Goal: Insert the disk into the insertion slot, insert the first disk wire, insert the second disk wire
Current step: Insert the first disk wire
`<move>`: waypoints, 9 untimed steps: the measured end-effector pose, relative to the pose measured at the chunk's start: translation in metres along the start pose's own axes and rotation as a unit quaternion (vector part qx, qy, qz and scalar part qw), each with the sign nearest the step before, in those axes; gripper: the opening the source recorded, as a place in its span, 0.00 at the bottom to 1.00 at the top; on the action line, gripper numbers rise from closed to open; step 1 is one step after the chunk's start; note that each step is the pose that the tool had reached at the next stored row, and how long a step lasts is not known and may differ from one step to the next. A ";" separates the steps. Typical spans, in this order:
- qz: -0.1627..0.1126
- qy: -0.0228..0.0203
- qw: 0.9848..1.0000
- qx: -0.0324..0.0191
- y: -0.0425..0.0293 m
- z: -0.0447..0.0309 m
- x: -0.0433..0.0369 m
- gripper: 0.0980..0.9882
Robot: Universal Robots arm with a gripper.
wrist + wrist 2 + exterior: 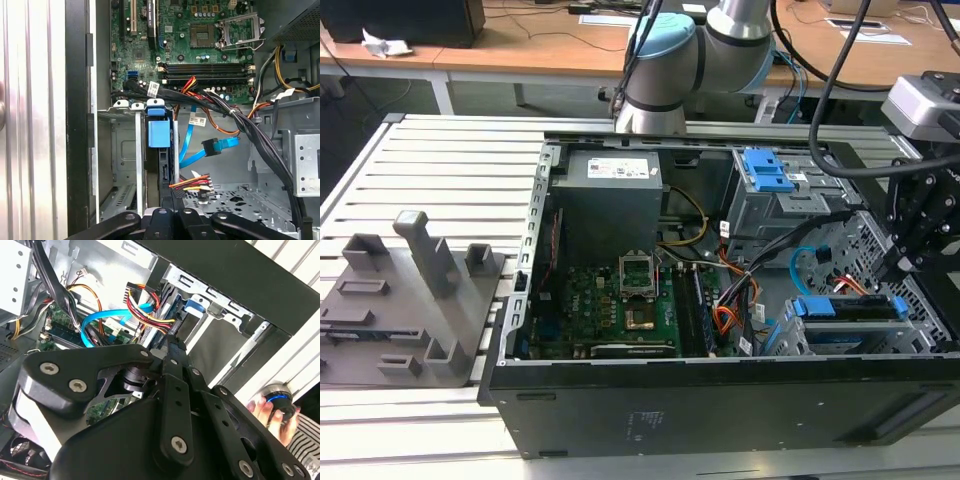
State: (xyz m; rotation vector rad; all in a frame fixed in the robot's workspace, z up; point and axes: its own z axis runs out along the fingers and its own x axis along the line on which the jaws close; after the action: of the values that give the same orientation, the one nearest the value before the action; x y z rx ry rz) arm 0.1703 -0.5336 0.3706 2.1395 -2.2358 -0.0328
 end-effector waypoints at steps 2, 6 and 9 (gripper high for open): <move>0.000 0.000 1.000 0.000 0.0021 0.0000 0.0001 0.01; 0.000 0.000 1.000 0.000 0.0319 0.0015 0.0014 0.01; 0.000 0.000 1.000 0.000 0.0365 0.0018 0.0016 0.01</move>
State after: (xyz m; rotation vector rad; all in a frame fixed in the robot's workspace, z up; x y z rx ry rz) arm 0.1337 -0.5337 0.3707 2.1396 -2.2361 -0.0327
